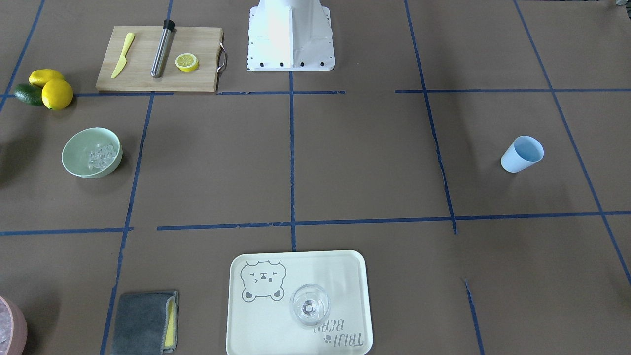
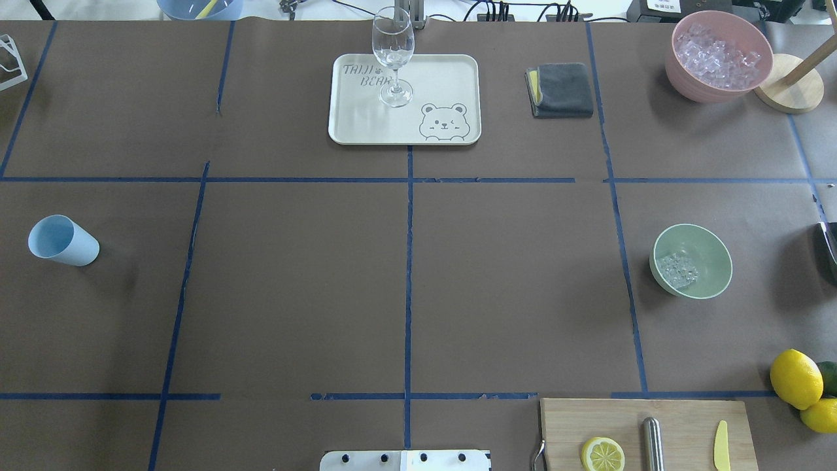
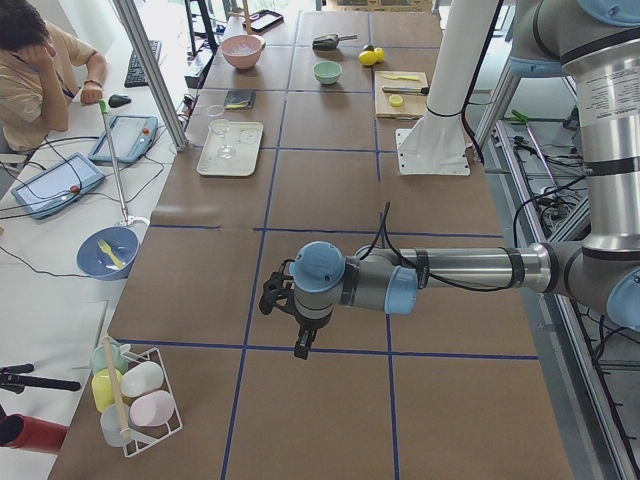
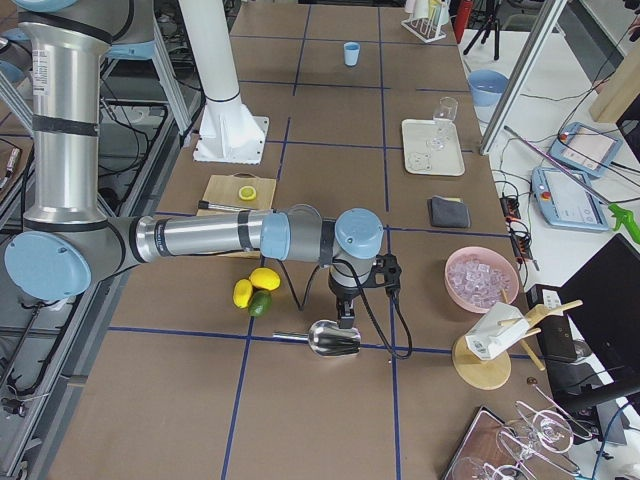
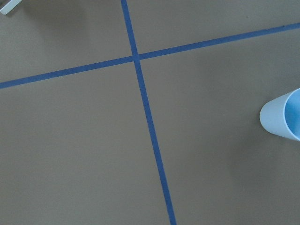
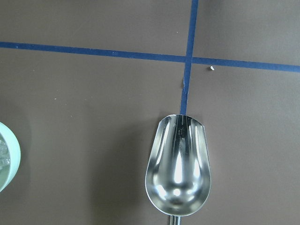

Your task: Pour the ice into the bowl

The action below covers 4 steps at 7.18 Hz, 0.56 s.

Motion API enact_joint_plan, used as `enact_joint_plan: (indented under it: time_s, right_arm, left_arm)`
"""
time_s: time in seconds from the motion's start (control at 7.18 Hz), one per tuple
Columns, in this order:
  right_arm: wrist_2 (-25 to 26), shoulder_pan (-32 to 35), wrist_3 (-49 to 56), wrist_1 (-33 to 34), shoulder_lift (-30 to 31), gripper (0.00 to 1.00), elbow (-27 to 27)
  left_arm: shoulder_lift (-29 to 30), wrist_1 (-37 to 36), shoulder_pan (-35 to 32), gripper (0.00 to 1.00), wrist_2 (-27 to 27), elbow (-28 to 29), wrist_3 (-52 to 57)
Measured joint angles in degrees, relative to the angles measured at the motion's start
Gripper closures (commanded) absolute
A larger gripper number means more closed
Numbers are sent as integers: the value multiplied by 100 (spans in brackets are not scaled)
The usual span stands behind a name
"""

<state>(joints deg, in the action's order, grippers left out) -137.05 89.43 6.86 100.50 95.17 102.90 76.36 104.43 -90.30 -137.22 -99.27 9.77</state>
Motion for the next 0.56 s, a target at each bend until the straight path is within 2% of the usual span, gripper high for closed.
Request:
enact_joint_plan:
  time_s: [0.28,0.56]
  right_arm:
    - [-18,-26,20,-188,88,0,19]
    - [-26,-68,4,-445,181,0,5]
  left_arm:
    - [-201,776,-22,0,10,181,63]
    - [-181,891,90,0,53,155,75]
